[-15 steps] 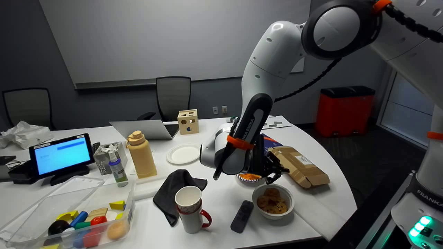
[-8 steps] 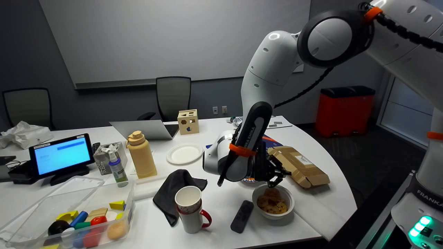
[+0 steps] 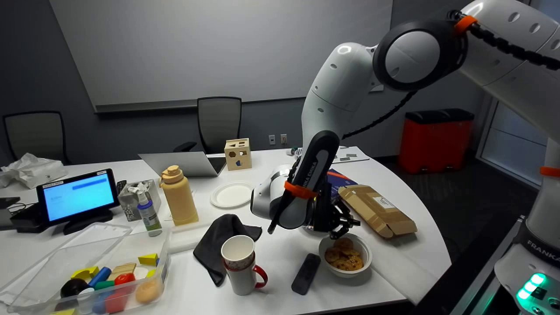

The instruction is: Stir the contents of the white plate with blue markings with the silver spatula

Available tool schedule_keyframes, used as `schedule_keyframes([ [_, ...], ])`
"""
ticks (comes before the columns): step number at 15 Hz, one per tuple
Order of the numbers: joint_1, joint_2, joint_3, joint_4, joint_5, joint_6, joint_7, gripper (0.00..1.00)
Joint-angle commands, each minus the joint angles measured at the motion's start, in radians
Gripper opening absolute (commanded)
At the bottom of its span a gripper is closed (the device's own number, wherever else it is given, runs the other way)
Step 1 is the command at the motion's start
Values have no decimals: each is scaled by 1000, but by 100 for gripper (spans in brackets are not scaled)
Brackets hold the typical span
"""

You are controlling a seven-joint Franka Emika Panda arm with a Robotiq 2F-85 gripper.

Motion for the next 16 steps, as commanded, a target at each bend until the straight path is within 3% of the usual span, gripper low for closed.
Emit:
schedule_keyframes([
  [1,-8,19,5,46,50,-10,9,1],
  [3,-10,15,7,54,78,-17,5,1],
  [4,-8,14,5,56,87,-15,10,29],
  [5,-8,15,5,61,94,-10,7,30],
  [7,-9,7,4,58,109,-12,6,43],
  [14,-19,-3,5,58,154,3,2,97],
  [16,-21,-5,4,61,161,8,1,100],
])
